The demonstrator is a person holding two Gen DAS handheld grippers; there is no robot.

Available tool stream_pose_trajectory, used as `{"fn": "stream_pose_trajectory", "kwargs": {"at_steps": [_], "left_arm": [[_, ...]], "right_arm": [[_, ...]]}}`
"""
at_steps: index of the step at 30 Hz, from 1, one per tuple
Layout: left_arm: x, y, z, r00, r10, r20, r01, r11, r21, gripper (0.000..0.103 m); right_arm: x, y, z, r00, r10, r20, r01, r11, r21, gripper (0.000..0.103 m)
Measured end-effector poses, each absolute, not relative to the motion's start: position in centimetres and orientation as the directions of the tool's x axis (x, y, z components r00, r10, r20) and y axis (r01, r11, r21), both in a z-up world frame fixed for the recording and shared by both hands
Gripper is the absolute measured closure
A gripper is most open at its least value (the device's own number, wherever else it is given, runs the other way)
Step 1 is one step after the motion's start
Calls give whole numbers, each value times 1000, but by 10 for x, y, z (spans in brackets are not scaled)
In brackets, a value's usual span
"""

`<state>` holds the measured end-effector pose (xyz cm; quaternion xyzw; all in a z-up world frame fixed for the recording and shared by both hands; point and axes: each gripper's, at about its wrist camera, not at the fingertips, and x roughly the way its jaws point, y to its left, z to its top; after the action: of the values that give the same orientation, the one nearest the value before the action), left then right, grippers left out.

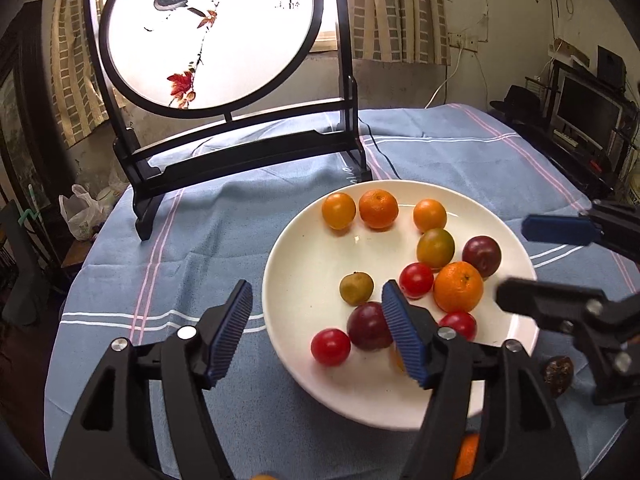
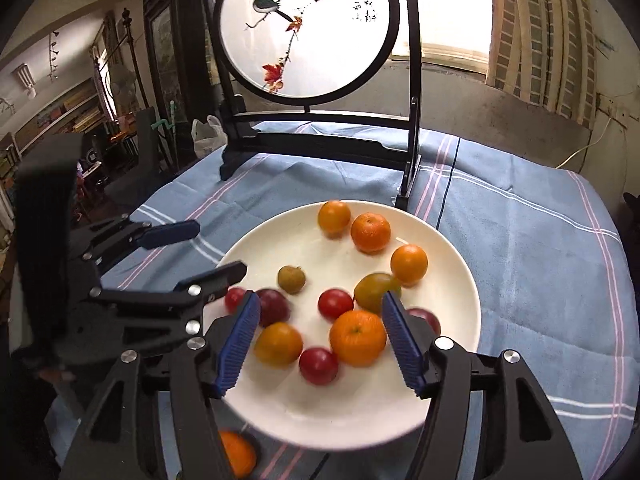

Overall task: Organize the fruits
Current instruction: 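Carry both fruits onto the white plate and open both tools, then grasp a dark brown wrinkled fruit with the left tool while the right tool grasps another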

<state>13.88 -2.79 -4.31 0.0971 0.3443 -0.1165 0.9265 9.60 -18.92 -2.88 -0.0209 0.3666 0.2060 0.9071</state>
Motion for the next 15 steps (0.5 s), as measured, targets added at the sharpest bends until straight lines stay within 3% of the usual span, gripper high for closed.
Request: {"fn": "stream_pose_trajectory", "kwargs": {"at_steps": [6, 9, 13, 15], "left_arm": [[81, -15, -28, 748, -207, -631, 330, 940, 83, 28], [50, -11, -31, 732, -244, -637, 370, 927, 70, 20], [12, -12, -46, 690, -289, -664, 443, 894, 71, 20], [-2, -15, -57, 641, -328, -694, 496, 867, 47, 20]], "right_arm": [[3, -194, -41, 637, 307, -707, -477, 877, -49, 38], [-26, -194, -65, 603, 279, -747, -511, 854, -94, 39], [-40, -190, -97, 565, 226, -794, -542, 827, -151, 59], [-39, -186, -106, 545, 220, -809, -559, 814, -155, 62]]}}
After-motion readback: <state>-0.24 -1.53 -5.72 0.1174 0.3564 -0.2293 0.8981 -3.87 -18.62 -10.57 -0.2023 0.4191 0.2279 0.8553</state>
